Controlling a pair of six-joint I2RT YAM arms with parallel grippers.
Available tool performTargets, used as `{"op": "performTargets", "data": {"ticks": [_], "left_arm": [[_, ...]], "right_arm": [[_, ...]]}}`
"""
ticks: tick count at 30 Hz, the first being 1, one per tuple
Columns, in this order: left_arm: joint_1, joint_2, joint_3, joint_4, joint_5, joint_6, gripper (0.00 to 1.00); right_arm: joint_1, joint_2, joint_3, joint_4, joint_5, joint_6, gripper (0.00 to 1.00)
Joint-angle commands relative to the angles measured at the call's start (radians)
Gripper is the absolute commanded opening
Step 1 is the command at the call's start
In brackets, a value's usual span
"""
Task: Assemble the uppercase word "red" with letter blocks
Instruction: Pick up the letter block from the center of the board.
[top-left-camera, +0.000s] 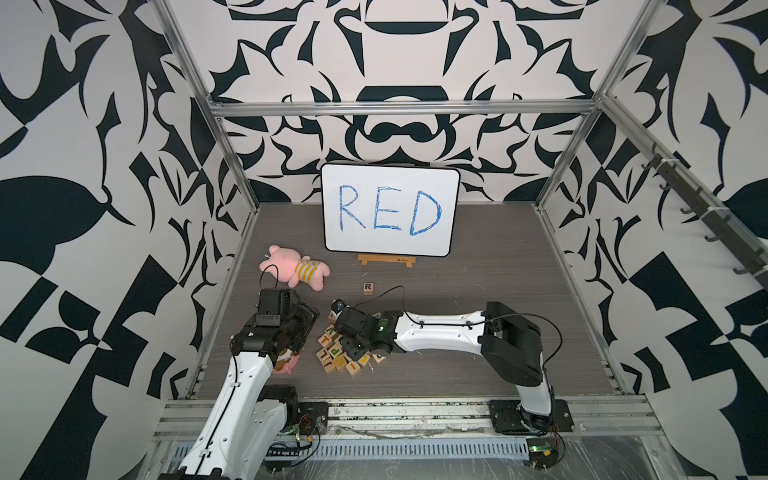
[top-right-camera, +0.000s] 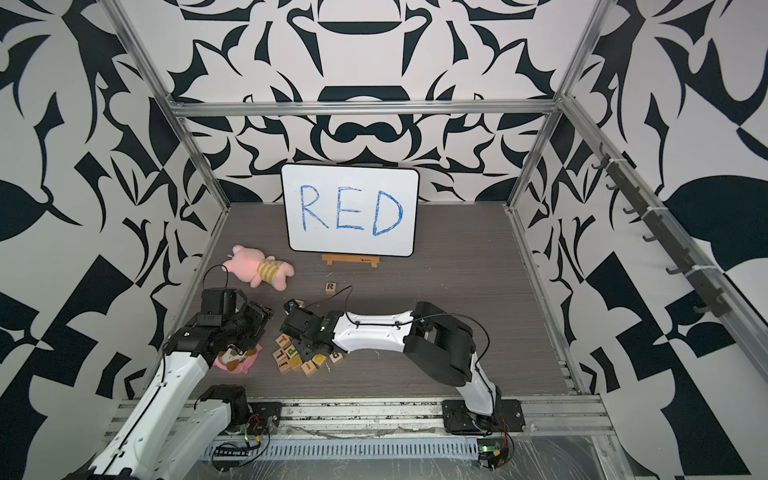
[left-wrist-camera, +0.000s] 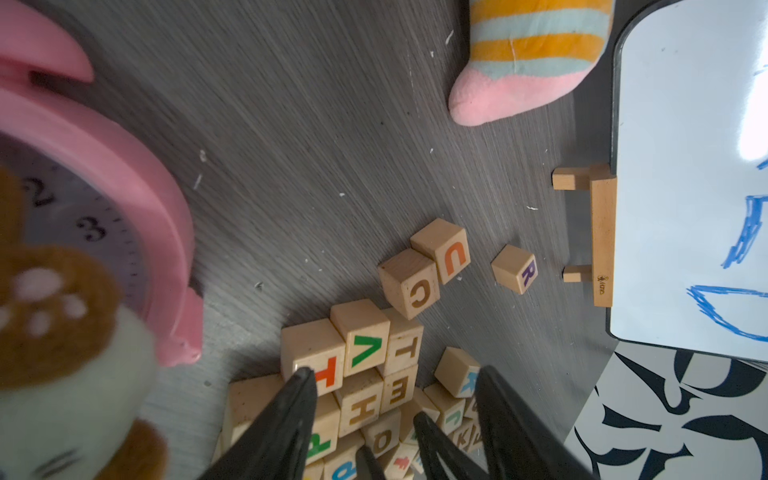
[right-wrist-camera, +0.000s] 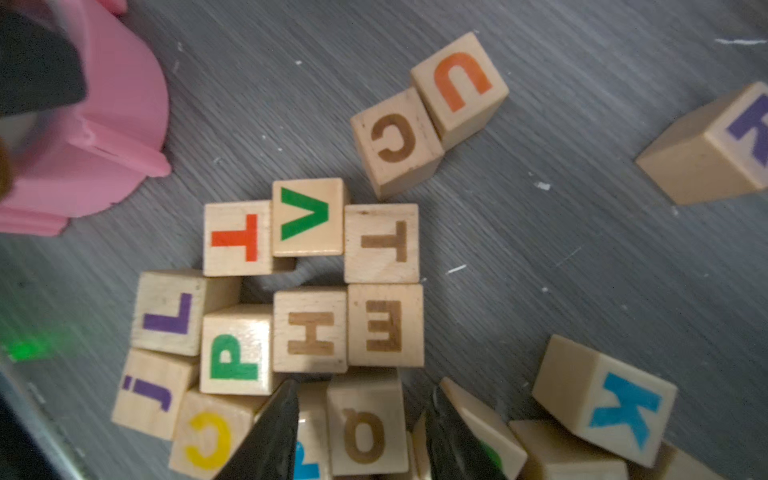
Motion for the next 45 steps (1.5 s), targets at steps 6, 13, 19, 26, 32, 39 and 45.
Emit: {"op": "performTargets", "data": {"ticks": [6, 13, 19, 26, 32, 39, 45], "left_arm": [[0.005, -0.038, -0.013, -0.038, -0.006, 0.025, 0.65], [0.005, -0.049, -0.015, -0.051, -0.013, 0.033, 0.64], [0.005, -0.059, -0.018, -0.059, -0.014, 0.034, 0.64], [0.005, -0.072, -0.028, -0.058, -0.012, 0.029, 0.65], [0.005, -0.072, -0.025, -0.059, -0.009, 0.029, 0.65], [0.005, -0.072, -0.027, -0.061, -0.014, 0.029, 0.67], [0.005, -0.072, -0.025, -0.061, -0.013, 0.029, 0.67]], "right_arm": [[-0.022, 0.023, 0.095, -0.039, 0.039, 0.003, 0.41], [-0.027, 0.052, 0.120, -0.051, 0.026, 0.004, 0.40], [-0.031, 0.068, 0.133, -0.066, 0.042, 0.001, 0.38], [-0.036, 0.070, 0.138, -0.082, 0.059, -0.002, 0.37], [-0.036, 0.079, 0.147, -0.081, 0.052, -0.001, 0.37], [-0.035, 0.101, 0.170, -0.081, 0.030, 0.006, 0.37], [-0.038, 0.104, 0.170, -0.097, 0.061, 0.011, 0.37]]}}
